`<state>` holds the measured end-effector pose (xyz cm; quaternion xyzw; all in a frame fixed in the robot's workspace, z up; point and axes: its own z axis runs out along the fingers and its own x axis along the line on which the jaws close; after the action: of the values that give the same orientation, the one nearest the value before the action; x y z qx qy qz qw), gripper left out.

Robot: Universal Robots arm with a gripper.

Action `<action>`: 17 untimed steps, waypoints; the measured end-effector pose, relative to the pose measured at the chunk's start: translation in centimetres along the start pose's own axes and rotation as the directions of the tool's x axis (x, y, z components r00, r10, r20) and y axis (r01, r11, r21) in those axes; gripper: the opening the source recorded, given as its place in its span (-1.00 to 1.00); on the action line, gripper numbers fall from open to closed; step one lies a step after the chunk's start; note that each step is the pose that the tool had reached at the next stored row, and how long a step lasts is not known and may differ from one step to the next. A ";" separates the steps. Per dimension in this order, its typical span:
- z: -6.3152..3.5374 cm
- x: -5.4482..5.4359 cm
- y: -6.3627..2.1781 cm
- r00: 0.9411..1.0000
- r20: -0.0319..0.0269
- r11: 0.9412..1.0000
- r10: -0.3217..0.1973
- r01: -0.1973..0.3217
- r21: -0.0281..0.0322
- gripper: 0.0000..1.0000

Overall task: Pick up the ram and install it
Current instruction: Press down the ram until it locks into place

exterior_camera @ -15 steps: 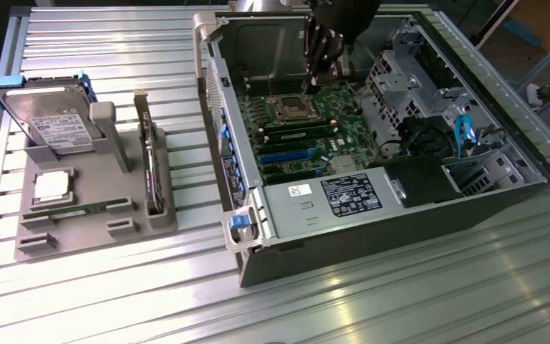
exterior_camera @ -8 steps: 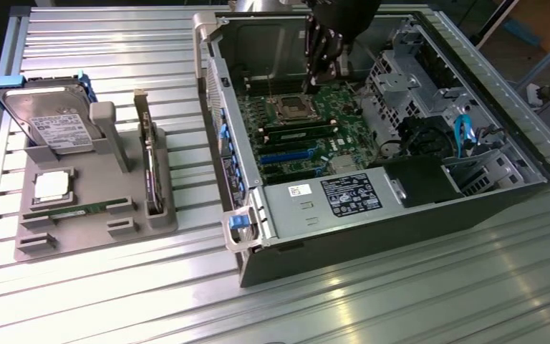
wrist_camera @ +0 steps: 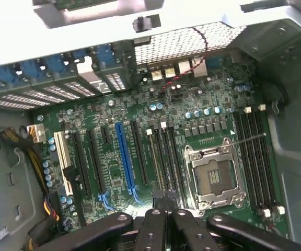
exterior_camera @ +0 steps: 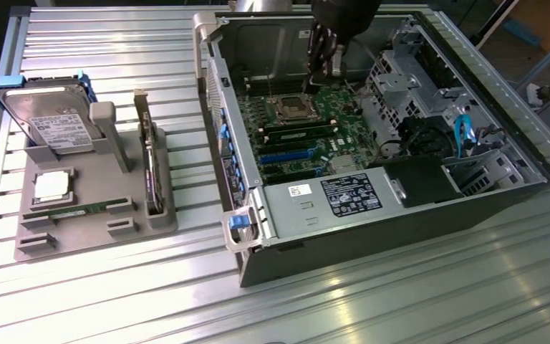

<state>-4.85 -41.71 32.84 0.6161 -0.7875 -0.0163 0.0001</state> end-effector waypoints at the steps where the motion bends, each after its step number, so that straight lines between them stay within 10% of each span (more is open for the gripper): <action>1: 0.01 0.0 0.00 1.000 0.001 1.000 0.020 -0.020 0.000 -0.79; 11: 0.02 0.0 0.00 0.971 0.007 0.971 0.241 -0.241 0.004 -0.79; 14: 0.01 0.0 0.00 0.956 0.008 0.956 0.293 -0.293 0.005 -0.79; 17: 0.01 0.0 0.00 0.930 0.011 0.930 0.367 -0.368 0.006 -0.79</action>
<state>-4.85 -41.71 32.83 0.4578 -0.8889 -0.0160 -0.0030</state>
